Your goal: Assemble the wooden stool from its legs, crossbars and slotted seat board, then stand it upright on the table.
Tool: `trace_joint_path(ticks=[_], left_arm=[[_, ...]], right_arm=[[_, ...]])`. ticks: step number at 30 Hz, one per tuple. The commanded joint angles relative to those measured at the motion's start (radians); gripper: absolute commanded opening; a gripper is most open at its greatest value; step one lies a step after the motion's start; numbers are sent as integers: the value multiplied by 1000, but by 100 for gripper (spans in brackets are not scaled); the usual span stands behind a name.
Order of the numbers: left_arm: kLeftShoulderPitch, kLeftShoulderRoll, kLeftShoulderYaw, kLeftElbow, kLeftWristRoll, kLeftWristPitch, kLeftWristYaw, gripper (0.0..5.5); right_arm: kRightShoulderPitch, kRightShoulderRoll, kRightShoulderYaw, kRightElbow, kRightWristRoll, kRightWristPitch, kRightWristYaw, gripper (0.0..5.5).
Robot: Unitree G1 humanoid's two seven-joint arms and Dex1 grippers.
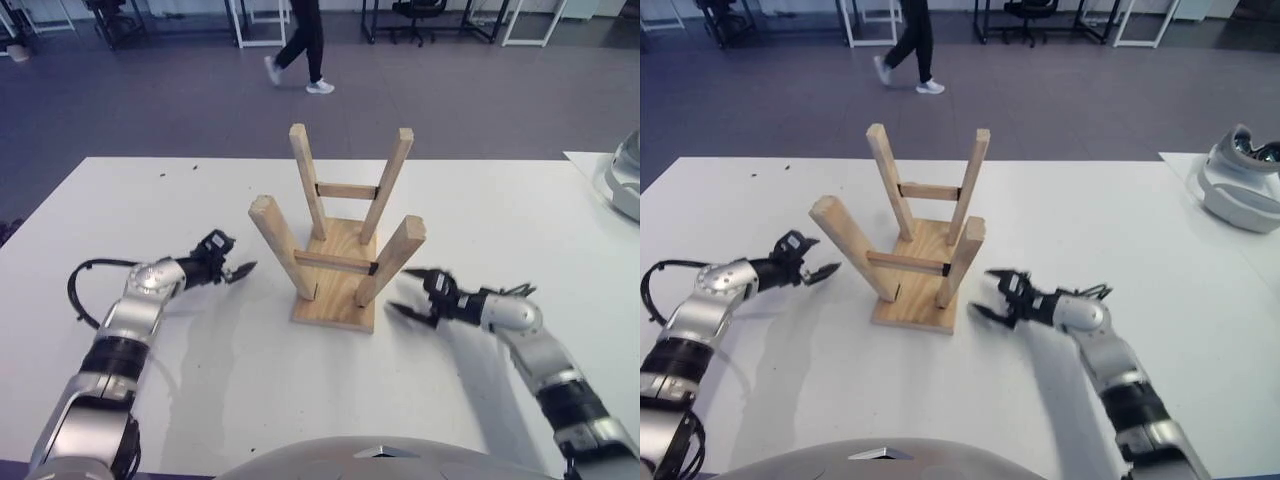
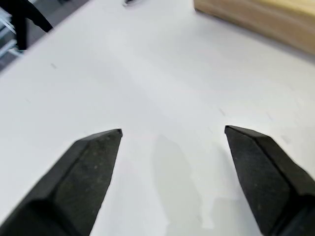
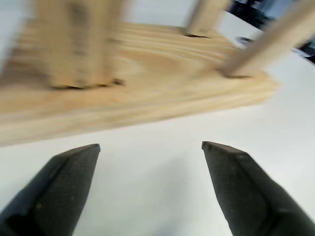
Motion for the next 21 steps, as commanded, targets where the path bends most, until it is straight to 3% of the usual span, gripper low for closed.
trace_joint_path(ticks=[1,8,13,17,21], left_arm=[[-137,-113,-32,195,47,-99,-5,385],[-337,-278,-54,604,144,-208,101,385],[-321,-344,-48,621,124,-270,-47,385],[-332,-364,-41,612,116,-289,-136,385],[-346,-389,-38,597,105,-308,-193,385]], right_arm=[[-124,47,11,208,-101,-43,-125,389],[-151,148,73,261,-107,-80,-92,389],[-132,136,109,183,-93,-55,-4,389],[-23,50,110,-36,-1,-4,155,389],[153,-147,-1,-309,109,112,269,389]])
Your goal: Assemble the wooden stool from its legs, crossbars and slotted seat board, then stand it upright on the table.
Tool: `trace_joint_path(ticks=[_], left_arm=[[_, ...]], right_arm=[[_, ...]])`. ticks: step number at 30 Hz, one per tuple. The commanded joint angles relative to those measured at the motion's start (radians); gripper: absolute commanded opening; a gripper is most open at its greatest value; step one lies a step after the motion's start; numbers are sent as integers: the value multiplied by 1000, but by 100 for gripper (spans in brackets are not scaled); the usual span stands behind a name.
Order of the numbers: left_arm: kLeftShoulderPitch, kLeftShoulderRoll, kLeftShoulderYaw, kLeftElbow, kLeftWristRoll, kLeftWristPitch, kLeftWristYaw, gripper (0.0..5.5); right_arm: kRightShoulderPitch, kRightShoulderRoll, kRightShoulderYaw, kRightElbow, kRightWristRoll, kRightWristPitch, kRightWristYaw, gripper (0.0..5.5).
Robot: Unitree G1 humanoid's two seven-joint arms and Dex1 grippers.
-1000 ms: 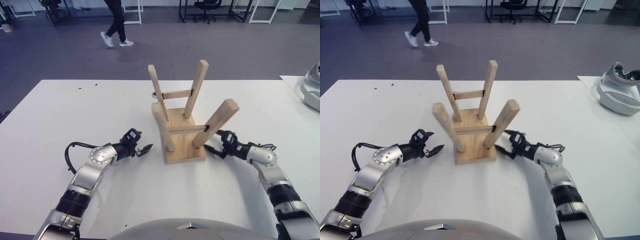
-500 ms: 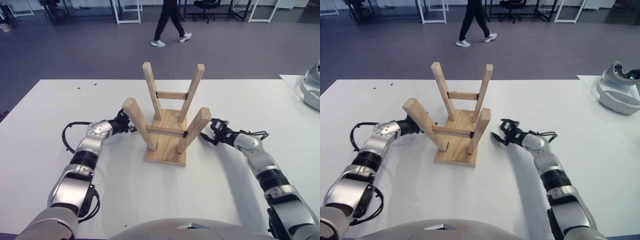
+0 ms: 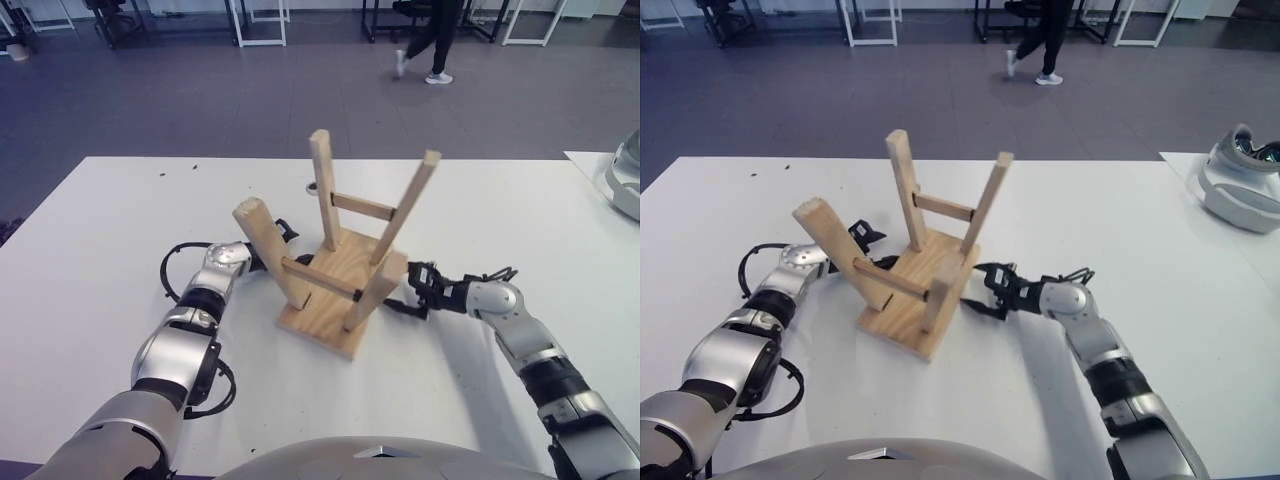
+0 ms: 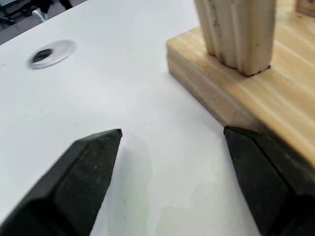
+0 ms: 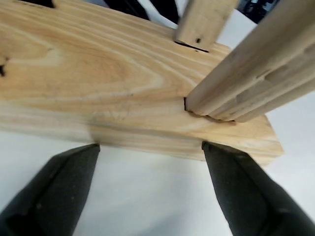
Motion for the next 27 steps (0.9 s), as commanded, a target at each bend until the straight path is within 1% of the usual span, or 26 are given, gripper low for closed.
trace_joint_path(ticks=[1,3,5,7,9,10,13,16,18,20,23,25,27], left_arm=[[-14,-49,-6,-21,-1,-44,-59,385],[-11,-21,10,-18,1,-59,-55,385],[-15,57,53,-3,-14,-67,-49,385],[-2,148,96,-3,-29,-73,-56,385],[53,241,126,-51,-38,-85,-102,385],[106,285,136,-114,-52,-79,-143,385],[360,432,121,-468,-112,25,-330,385],[591,574,119,-798,-140,177,-426,385],[722,629,134,-991,-179,286,-453,385],[765,580,118,-1130,-192,387,-379,385],[822,410,55,-1270,-160,525,-154,385],[812,303,17,-1252,-98,534,3,385],[740,230,33,-1177,-49,528,150,385]], right_arm=[[125,-171,-111,-186,78,84,88,389],[146,-219,-169,-188,92,104,90,389],[127,-239,-211,-128,94,97,84,389],[54,-210,-222,-1,61,59,31,389],[-53,-143,-208,200,-17,-22,-98,389],[-108,-103,-200,304,-49,-67,-164,389],[-228,-14,-188,526,-106,-160,-305,389],[-264,22,-171,622,-132,-224,-329,389],[-252,29,-146,647,-142,-261,-295,389],[-214,29,-136,622,-119,-280,-230,389],[-166,15,-117,559,-103,-296,-154,389],[-100,7,-101,468,-80,-288,-101,389],[-10,-2,-96,336,-38,-253,-62,389]])
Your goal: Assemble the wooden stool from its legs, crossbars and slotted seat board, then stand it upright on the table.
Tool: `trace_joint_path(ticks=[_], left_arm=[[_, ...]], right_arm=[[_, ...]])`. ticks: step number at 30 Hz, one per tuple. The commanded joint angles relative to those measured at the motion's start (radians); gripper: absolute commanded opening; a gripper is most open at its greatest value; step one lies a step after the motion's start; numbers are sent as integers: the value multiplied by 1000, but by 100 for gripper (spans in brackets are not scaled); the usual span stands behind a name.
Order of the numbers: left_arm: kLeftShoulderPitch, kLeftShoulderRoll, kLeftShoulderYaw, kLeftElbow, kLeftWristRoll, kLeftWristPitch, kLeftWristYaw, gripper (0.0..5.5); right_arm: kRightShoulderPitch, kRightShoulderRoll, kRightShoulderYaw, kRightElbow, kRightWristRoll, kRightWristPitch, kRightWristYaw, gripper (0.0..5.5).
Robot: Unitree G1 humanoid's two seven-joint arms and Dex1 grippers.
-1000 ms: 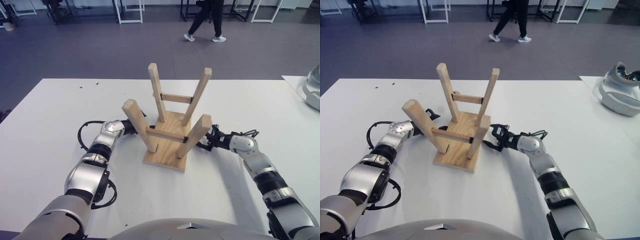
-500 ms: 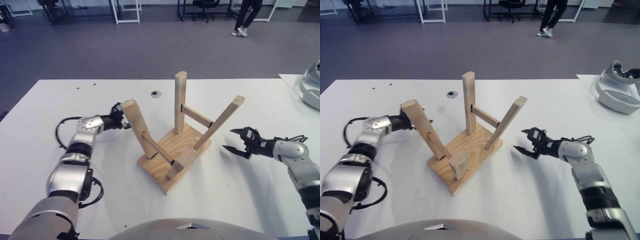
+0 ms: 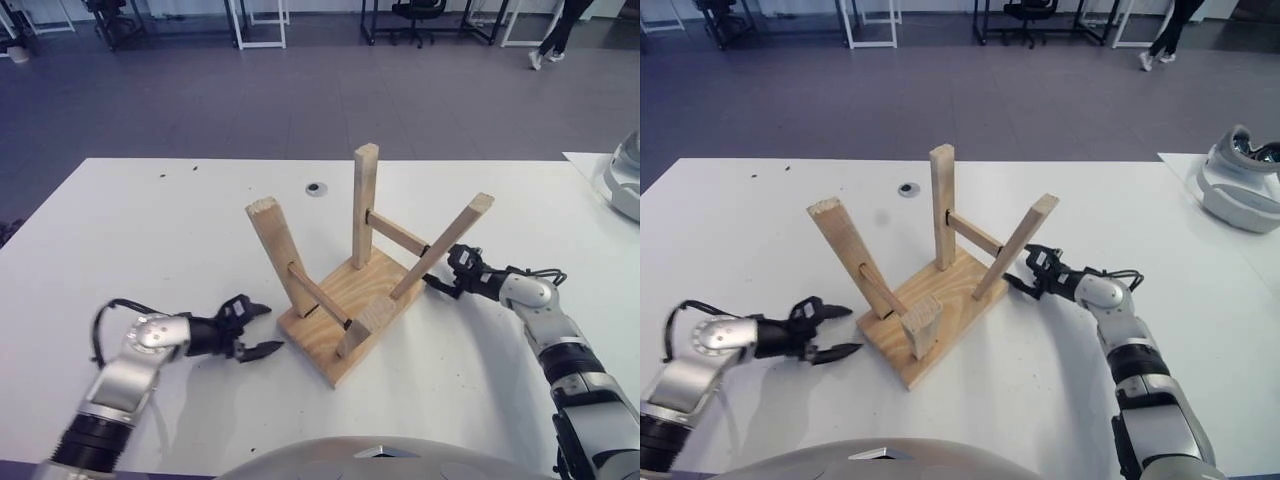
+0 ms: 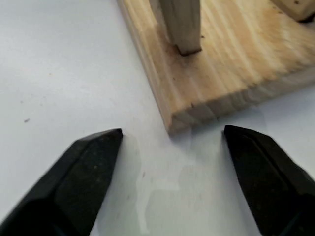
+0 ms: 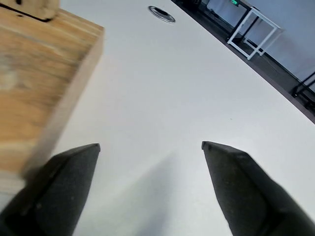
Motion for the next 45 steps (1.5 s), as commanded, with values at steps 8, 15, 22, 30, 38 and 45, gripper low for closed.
trace_joint_path(ticks=[8,15,22,30,38,45], left_arm=[[-126,-103,62,161,79,-52,305,385],[38,-23,90,48,44,-9,243,385],[66,-37,-6,-105,-15,121,197,385],[17,-17,109,-380,-275,364,130,385],[46,67,244,-483,-446,458,70,385],[62,126,294,-559,-516,472,45,385]], right_arm=[[385,-26,0,-551,72,253,-34,389],[475,-4,-37,-689,65,379,-151,389],[491,30,-11,-811,133,511,-138,389],[471,-21,-57,-1087,364,850,-60,389],[476,-140,-226,-1264,525,1008,-3,389],[530,-240,-333,-1349,621,1065,64,389]])
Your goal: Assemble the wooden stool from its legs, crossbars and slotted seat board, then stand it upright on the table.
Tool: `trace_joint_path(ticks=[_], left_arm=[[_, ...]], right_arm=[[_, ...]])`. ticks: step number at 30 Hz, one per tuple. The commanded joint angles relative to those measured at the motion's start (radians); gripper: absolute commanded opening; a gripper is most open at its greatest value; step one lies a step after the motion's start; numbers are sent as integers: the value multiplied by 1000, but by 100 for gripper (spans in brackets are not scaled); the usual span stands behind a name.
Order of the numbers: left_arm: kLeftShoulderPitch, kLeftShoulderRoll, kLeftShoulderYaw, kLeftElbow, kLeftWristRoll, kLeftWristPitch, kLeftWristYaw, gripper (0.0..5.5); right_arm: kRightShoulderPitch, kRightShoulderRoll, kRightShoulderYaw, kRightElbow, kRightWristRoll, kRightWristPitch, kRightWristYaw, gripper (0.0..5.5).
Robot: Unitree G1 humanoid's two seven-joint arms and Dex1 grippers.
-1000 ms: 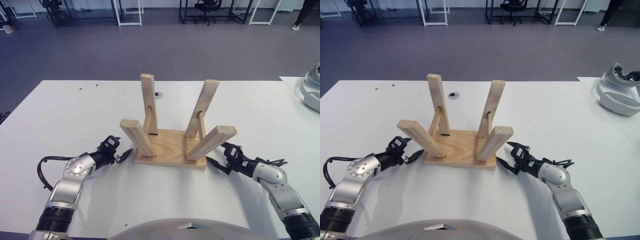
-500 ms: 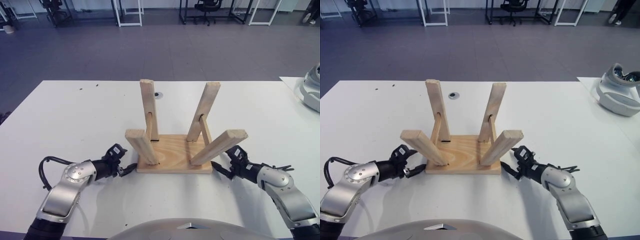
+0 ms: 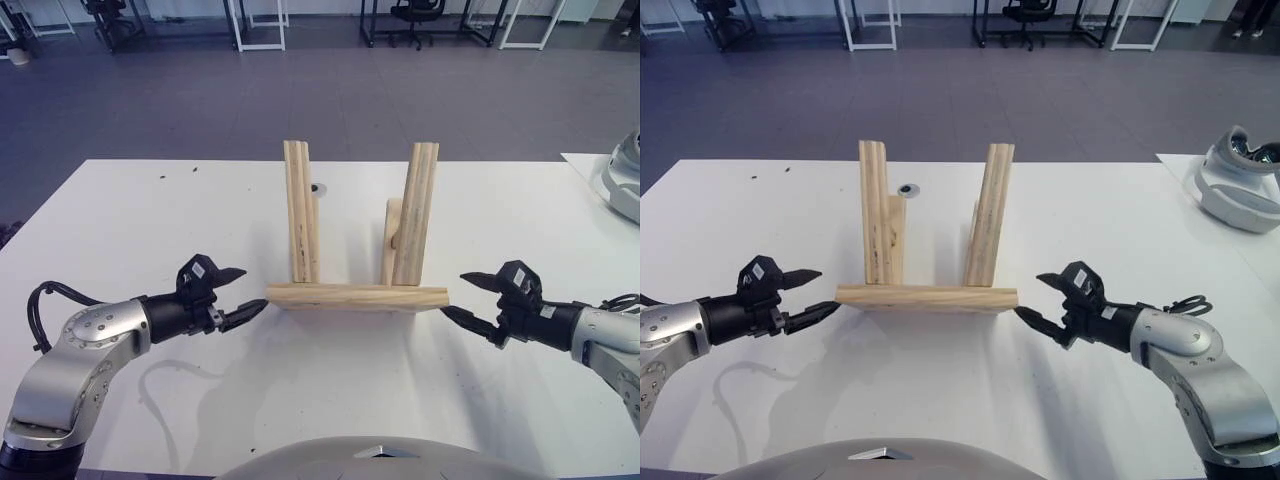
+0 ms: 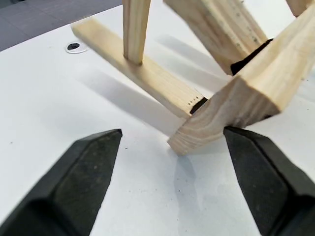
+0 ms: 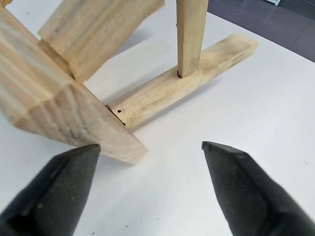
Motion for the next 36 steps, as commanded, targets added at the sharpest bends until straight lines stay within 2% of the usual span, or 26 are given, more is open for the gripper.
trace_joint_path(ticks=[1,4,6,9,12,16,19,23,25,34,36], left_arm=[[-4,7,-26,-107,-142,7,-78,385],[24,56,-7,-101,-129,-6,-109,385],[38,116,-3,-2,-47,-59,-155,385],[63,238,-65,172,137,-202,-213,385],[36,293,-108,268,195,-300,-286,385],[-32,269,-148,299,135,-340,-384,385],[-135,219,-243,300,132,-337,-418,385],[-214,188,-311,332,144,-345,-433,385],[-234,172,-329,341,135,-356,-442,387],[-308,119,-359,393,146,-429,-467,215],[-310,114,-362,391,146,-444,-467,184]], right_arm=[[14,-15,5,-102,126,4,101,389],[35,-34,-17,-78,97,-12,114,389],[41,-52,-33,-24,53,-48,126,389],[63,-100,-40,56,-34,-133,169,389],[60,-159,-13,140,-105,-241,246,389],[18,-170,49,176,-87,-308,345,389],[-78,-114,145,209,-80,-323,358,389],[-174,-72,242,275,-105,-346,371,389],[-190,-58,274,295,-114,-362,381,355],[-190,-19,304,322,-122,-422,377,177],[-196,-5,301,327,-115,-440,378,158]])
